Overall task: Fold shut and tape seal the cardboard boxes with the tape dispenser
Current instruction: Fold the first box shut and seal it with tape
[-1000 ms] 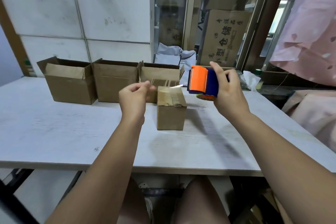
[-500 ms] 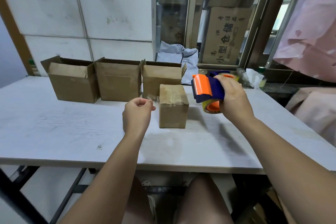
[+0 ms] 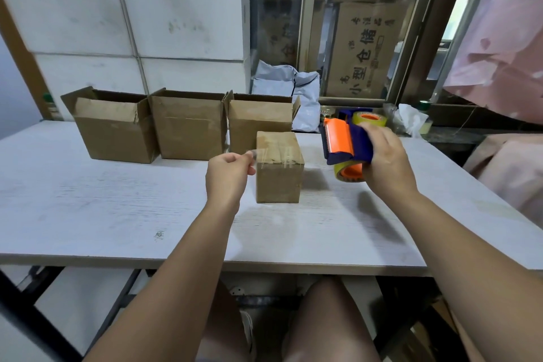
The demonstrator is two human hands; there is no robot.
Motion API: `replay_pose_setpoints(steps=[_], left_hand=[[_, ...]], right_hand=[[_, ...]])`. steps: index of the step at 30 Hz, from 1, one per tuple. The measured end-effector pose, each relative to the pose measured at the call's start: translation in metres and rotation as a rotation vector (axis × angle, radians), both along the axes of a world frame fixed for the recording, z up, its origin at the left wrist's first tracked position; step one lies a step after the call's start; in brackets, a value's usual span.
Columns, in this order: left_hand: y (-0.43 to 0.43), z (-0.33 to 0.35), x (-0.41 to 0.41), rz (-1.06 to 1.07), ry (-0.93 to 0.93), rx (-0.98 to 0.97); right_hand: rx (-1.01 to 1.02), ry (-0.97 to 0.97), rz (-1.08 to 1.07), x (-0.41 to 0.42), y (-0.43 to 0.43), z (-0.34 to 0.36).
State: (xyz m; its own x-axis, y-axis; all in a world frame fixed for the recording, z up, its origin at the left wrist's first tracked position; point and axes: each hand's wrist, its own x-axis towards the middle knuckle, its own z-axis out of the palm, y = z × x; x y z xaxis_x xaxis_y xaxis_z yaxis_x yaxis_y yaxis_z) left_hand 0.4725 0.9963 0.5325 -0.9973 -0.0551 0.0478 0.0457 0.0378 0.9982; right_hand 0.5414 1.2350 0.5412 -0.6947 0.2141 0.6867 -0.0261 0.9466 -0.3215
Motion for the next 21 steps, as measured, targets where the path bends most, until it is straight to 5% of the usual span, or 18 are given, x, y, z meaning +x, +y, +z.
replay_pose_setpoints(steps=[21], left_hand=[[0.005, -0.012, -0.015, -0.067, -0.092, 0.017]], right_hand=[[-0.111, -0.148, -0.052, -0.014, 0.001, -0.035]])
